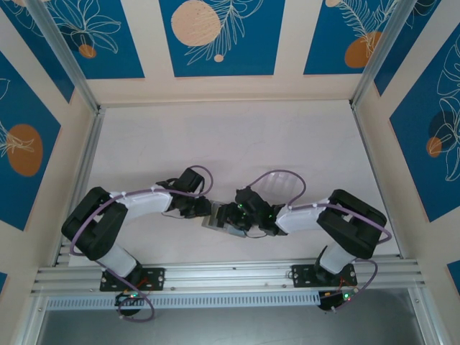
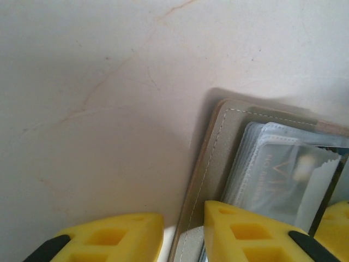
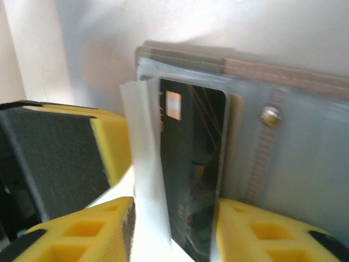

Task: Put the credit cards into the card holder
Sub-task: Insert the credit card into the card slot.

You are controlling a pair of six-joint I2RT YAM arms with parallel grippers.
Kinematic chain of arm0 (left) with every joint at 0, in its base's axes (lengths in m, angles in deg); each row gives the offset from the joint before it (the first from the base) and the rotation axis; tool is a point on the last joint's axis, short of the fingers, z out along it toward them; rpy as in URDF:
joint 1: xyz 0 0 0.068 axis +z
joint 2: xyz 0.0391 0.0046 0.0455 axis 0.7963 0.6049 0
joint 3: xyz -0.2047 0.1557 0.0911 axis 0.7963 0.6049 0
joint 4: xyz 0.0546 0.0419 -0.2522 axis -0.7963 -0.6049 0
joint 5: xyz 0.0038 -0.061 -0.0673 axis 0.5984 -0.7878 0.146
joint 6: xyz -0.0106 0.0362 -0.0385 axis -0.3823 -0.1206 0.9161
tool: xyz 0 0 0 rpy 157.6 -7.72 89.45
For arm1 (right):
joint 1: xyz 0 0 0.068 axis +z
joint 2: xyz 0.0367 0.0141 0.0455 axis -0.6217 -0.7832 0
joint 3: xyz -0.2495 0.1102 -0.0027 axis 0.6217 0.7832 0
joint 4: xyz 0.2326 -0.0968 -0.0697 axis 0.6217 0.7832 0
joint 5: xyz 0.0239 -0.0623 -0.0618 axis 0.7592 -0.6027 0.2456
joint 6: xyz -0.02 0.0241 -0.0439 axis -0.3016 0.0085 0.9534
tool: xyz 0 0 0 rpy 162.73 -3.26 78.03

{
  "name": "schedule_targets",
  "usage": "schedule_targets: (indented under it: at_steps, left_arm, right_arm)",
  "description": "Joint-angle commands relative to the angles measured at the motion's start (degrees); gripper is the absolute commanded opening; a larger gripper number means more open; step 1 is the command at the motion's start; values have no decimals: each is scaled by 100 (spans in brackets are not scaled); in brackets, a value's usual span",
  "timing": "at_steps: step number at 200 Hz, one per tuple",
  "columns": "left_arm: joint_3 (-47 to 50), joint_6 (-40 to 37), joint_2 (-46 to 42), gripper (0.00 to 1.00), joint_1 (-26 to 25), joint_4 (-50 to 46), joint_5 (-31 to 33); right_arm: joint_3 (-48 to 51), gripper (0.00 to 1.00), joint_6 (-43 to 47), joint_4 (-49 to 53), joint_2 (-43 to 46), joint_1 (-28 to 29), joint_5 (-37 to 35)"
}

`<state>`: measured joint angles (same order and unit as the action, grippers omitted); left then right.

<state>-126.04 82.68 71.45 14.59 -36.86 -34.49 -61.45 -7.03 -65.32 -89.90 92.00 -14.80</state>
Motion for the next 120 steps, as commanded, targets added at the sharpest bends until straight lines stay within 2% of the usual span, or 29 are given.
schedule_targets:
  at_steps: [1,19,38,64,72,88,120]
  left_arm:
    - [390,67,1038,29,-422,963,-90]
    - [389,72,1041,29,-428,988,-96]
    - [394,63,1041,29,-425,1008,-96]
    - [424,63,1025,29,-426,1025,-96]
    - [438,54,1014,29,-426,1028,-95]
    - [463,54,988,29,-423,1031,-83]
    - [493,28,979,29,-425,1058,-86]
  right_arm:
    - [119,48,332,1826,86,-137,95]
    - [-52,47,545,2192,248,-163,192]
    - [-277,40,761,2463,258,-171,219]
    - [-641,12,1014,2763,52,-211,221]
    - [-705,7,1060,2804,16,-221,210]
    - [-805,4,1124,2862,-37,-215,184]
    - [-1081,3,1275,3045,-226,-211,166]
